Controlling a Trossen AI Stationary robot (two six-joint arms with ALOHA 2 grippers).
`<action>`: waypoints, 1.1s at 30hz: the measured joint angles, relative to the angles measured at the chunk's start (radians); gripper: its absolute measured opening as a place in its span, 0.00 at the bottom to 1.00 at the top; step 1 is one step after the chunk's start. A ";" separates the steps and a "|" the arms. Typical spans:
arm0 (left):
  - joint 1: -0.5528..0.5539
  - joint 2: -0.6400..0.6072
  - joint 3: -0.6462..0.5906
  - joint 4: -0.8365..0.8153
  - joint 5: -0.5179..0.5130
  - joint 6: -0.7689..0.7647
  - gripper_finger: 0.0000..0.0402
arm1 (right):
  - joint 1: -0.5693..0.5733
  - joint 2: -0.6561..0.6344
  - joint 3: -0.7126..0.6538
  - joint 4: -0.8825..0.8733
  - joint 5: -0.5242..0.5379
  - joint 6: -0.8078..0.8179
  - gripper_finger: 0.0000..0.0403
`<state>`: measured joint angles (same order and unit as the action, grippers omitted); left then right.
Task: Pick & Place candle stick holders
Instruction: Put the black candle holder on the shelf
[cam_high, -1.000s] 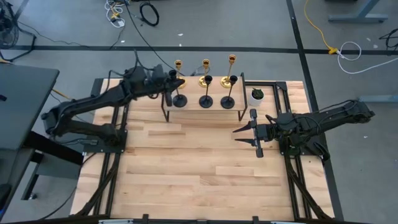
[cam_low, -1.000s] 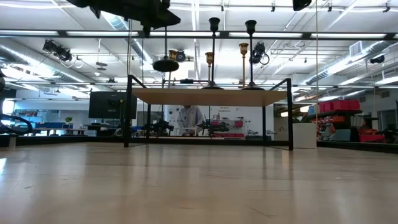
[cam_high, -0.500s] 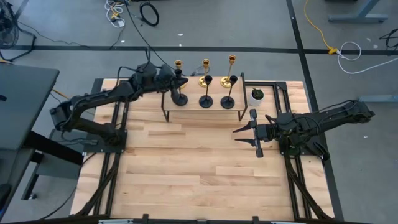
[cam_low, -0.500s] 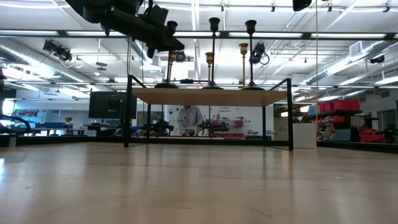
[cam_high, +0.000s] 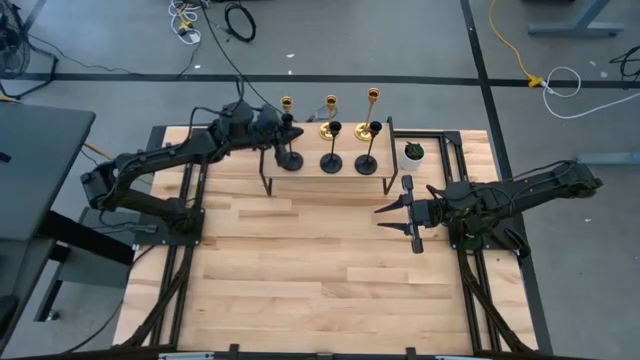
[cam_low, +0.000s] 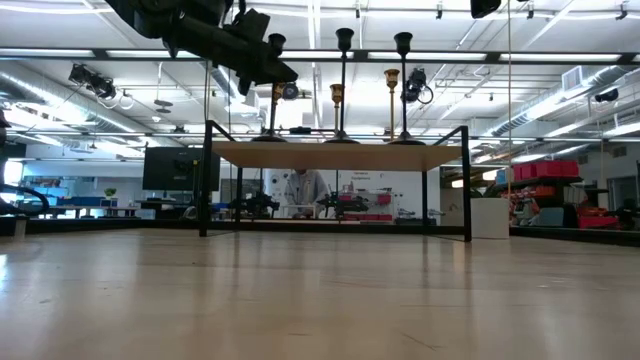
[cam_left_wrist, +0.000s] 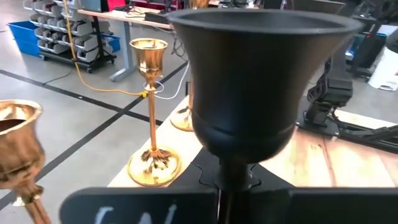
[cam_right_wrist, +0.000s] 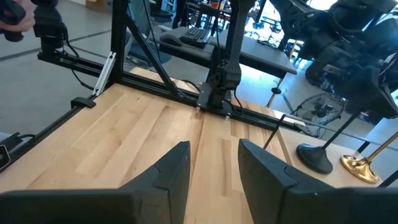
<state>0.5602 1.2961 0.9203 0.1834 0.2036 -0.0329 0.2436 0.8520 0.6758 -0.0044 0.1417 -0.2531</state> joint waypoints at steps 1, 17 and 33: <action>0.000 0.000 0.000 -0.003 0.008 0.000 0.00 | 0.000 0.000 0.000 0.000 0.000 0.000 0.33; 0.000 -0.026 0.001 -0.062 0.031 -0.036 0.01 | 0.000 0.000 0.000 -0.006 0.000 0.000 0.33; -0.002 -0.030 0.001 -0.080 0.029 -0.067 0.05 | 0.000 0.000 0.000 -0.006 0.000 0.000 0.33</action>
<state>0.5587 1.2659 0.9211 0.1034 0.2327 -0.1001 0.2436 0.8520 0.6758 -0.0109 0.1414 -0.2531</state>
